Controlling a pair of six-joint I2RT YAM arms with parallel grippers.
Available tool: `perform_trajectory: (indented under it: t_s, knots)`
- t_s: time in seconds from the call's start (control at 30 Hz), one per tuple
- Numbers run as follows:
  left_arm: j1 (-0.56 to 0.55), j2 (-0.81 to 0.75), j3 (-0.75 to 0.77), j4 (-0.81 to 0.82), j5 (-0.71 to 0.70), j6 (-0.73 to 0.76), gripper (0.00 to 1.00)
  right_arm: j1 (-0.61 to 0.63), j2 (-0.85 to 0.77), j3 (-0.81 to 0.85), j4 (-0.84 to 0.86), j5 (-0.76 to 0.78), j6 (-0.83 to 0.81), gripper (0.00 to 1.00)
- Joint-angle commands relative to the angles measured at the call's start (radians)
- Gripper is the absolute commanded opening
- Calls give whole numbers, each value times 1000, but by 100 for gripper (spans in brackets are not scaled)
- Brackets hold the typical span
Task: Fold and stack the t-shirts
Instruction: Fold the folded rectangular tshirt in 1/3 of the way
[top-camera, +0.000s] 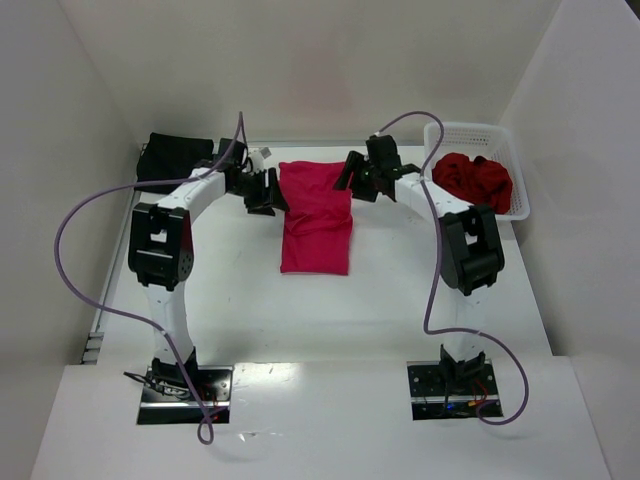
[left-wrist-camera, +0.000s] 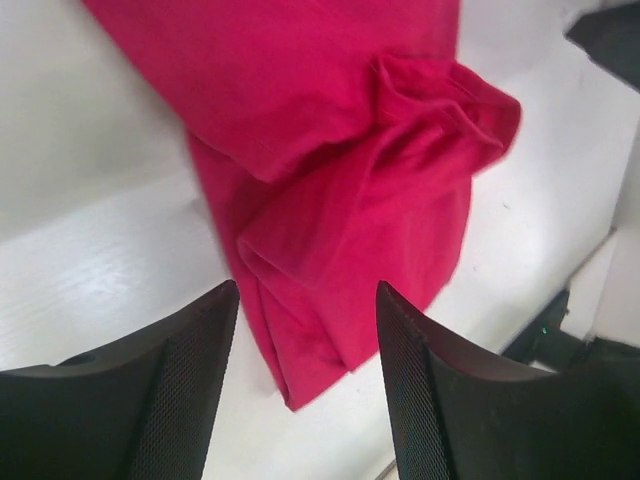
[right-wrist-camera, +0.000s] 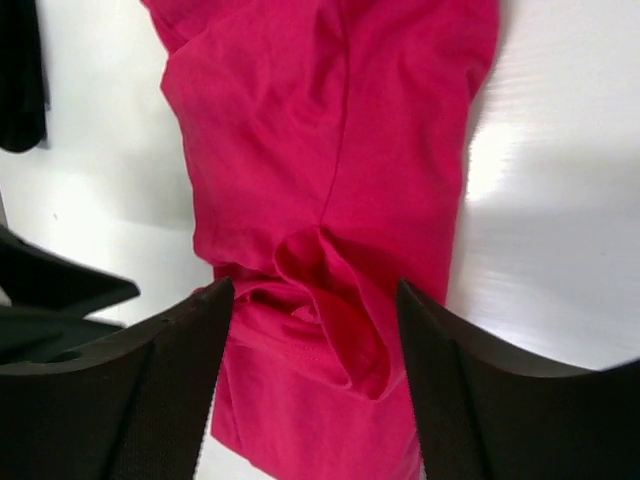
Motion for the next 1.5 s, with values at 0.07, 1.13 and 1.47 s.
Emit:
perform_trajectory:
  t_s: [0.07,1.13,1.47]
  knots:
    - [-11,-117,-85,5,140,103,57,-18,-125,-85,78,-16,-28,57]
    - [-159,-103,-268,254,-395,-172,0,157,-79,-210,114,-135,-168,11]
    - [-159,-57,-205,237,-409,-161,0,157,-78,-181,101,-78,-186,19]
